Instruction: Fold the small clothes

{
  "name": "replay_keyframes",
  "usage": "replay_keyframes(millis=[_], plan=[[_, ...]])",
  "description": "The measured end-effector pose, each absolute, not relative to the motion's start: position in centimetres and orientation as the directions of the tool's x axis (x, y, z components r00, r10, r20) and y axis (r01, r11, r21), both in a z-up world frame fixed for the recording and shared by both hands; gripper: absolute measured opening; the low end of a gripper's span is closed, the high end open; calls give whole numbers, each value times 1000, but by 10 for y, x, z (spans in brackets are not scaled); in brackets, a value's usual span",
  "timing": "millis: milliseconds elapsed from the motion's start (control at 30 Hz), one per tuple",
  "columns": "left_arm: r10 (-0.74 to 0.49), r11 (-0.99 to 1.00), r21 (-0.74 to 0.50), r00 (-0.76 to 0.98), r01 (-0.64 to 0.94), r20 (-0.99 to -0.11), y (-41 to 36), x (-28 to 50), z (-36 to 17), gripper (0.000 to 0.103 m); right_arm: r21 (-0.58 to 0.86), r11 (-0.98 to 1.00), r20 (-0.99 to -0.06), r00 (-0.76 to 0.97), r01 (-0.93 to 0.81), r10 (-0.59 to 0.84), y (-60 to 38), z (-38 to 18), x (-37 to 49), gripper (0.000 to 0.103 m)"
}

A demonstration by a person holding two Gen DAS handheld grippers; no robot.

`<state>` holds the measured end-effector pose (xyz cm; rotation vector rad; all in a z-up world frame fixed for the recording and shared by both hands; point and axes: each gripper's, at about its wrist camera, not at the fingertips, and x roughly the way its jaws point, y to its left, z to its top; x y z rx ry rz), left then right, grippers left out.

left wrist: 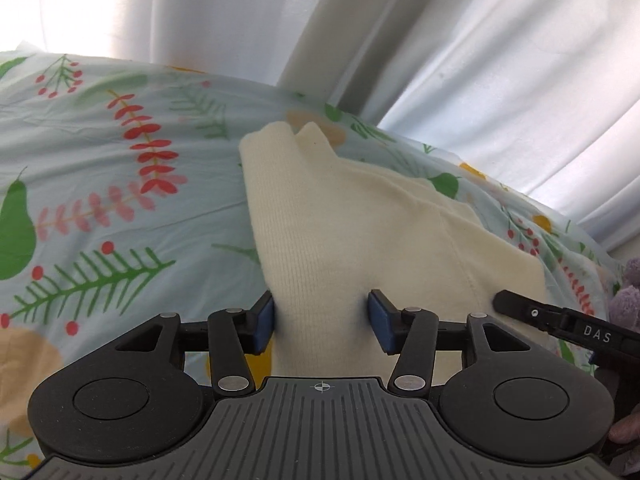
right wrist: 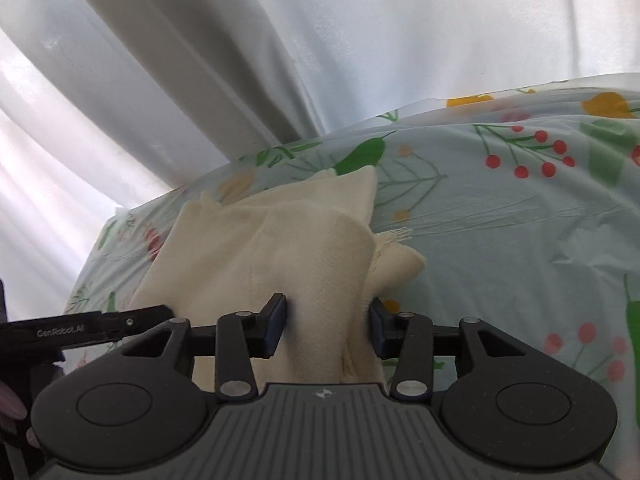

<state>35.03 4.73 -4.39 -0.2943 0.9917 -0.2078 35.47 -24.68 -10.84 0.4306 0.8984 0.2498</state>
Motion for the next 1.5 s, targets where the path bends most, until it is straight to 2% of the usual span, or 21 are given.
replay_keyframes(millis=[167,300,400,533,667,733,800,867,1033,1133,1267,1400,1500], plan=[[-186,967,-255,640,-16,-746,49,345,-32,61,342,939,-649,731,35,209,-254,-87,330,45],[-133,972,-227,645,-63,-752,42,354,-36,61,284,958,-602,770,-41,211,-227,-74,333,51],[-96,974,-207,648,-97,-756,37,359,-44,66,276,952,-571,774,-135,275,-193,-67,338,53],[-57,980,-167,647,-110,-760,32,367,-49,68,206,958,-608,741,-199,285,-159,-82,360,54],[-59,987,-143,636,-80,-769,25,379,-56,70,85,982,-658,731,-167,181,-155,-109,378,54],[-45,992,-109,641,-61,-766,17,384,-61,70,91,989,-643,751,-115,147,-168,-118,380,54],[-33,995,-86,644,-51,-764,10,389,-66,71,118,992,-642,758,-51,116,-181,-120,383,58],[-7,996,-61,649,-61,-760,4,394,-71,78,165,986,-647,754,-5,113,-193,-124,387,60],[47,998,5,669,-64,-742,-4,395,-74,84,191,980,-651,755,57,83,-203,-129,390,69],[33,998,-11,646,-63,-763,-1,392,-67,83,203,976,-671,737,81,79,-205,-129,392,72],[6,999,-25,640,-39,-769,7,367,-50,83,134,988,-674,738,74,36,-202,-112,372,72],[-48,996,-85,654,-25,-755,19,325,-34,83,162,986,-660,740,-33,133,-208,-93,320,72],[-81,991,-131,630,-34,-772,28,290,-38,83,131,990,-690,712,-56,132,-213,-96,284,73]])
